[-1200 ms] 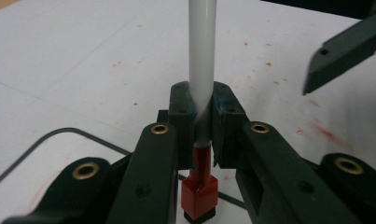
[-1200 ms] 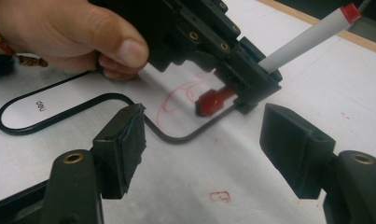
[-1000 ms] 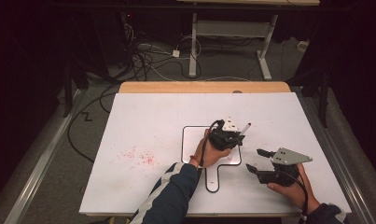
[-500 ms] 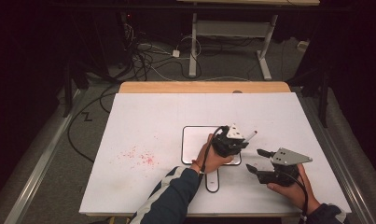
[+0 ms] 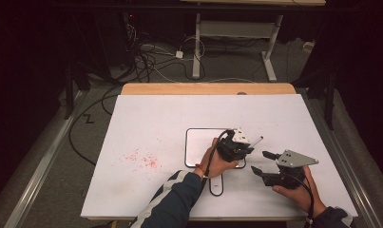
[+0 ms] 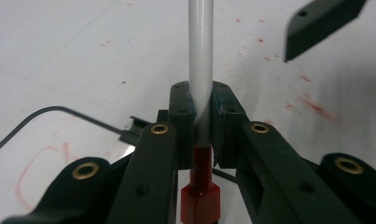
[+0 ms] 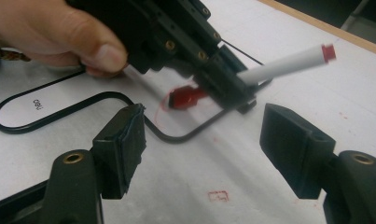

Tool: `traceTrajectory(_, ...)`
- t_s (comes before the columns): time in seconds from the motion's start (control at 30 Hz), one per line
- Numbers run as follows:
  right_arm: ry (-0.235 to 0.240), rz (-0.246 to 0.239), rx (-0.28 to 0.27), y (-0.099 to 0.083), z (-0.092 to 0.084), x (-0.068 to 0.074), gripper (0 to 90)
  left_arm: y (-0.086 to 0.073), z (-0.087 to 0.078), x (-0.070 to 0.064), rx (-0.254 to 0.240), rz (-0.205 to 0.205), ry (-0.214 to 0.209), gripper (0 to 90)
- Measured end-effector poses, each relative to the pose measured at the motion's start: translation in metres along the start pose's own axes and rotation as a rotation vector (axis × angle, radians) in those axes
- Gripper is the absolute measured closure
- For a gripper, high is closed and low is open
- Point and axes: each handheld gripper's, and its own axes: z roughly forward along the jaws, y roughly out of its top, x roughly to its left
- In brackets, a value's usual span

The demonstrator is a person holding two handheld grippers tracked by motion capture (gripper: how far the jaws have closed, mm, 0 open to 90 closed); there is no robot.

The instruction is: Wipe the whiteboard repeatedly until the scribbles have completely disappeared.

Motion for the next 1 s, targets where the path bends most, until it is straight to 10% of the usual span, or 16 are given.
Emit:
traceTrajectory(0.3,-0.005,0.004,-0.004,0.000,-0.001,-0.001,32.0,-0.008,-0.012,0.024,0.039,-0.037,0.099,78.8)
traceTrajectory(0.47,-0.003,0.004,-0.002,0.000,0.000,-0.001,32.0,-0.011,-0.015,0.019,0.020,-0.039,0.035,78.7)
traceTrajectory(1.0,0.049,0.146,-0.137,0.022,0.001,-0.011,36.3,-0.025,-0.065,0.003,-0.200,-0.017,0.057,78.6)
